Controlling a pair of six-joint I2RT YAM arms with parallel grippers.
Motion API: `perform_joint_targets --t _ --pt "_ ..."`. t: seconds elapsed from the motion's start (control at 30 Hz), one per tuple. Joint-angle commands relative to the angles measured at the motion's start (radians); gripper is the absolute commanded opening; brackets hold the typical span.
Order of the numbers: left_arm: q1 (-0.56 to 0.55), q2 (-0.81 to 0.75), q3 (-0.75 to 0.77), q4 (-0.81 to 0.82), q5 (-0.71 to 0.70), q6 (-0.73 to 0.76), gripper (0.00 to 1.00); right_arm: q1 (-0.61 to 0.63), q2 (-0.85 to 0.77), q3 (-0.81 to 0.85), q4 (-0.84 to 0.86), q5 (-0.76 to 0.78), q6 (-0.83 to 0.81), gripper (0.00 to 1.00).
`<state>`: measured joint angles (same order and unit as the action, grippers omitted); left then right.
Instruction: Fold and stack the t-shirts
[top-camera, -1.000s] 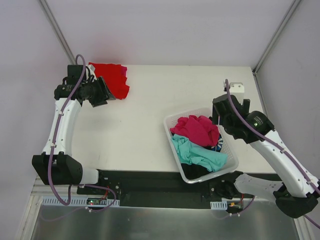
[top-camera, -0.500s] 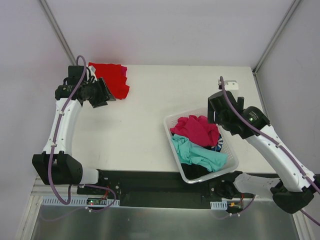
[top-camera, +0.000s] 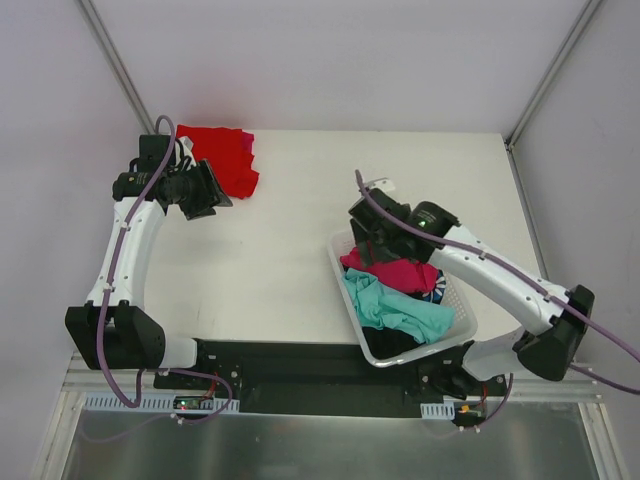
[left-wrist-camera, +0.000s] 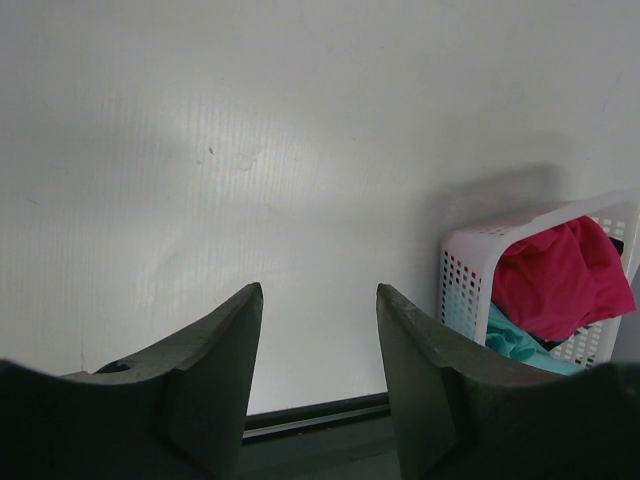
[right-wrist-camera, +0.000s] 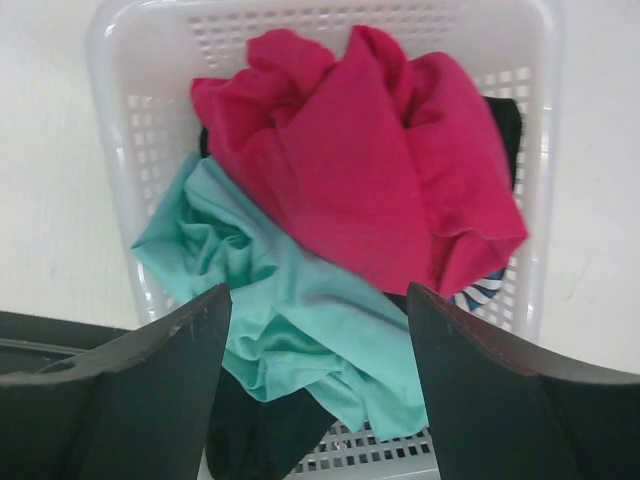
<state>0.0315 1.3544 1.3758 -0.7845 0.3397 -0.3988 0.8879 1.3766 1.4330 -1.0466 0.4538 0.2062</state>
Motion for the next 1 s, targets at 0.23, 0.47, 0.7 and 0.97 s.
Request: perform_joint_targets --t 0.23,0.47,0.7,0.97 --pt "-0.012 -0.008 -0.004 0.007 0.002 0.018 0.49 0.232 0.257 0.15 -0.012 -0.027 0.119 0.74" --pt "-0.012 -0.017 -0.011 0.007 -0.001 0.025 0.5 0.275 0.323 0.152 0.002 -0.04 0.147 0.74" --pt "-0.013 -0.015 -0.014 0.008 0.004 0.028 0.5 0.257 0.331 0.106 0.043 -0.064 0.118 0.74" --pt "-0.013 -0.026 -0.012 -0.004 -0.007 0.041 0.5 0.189 0.352 0.0 0.177 -0.196 0.116 0.73"
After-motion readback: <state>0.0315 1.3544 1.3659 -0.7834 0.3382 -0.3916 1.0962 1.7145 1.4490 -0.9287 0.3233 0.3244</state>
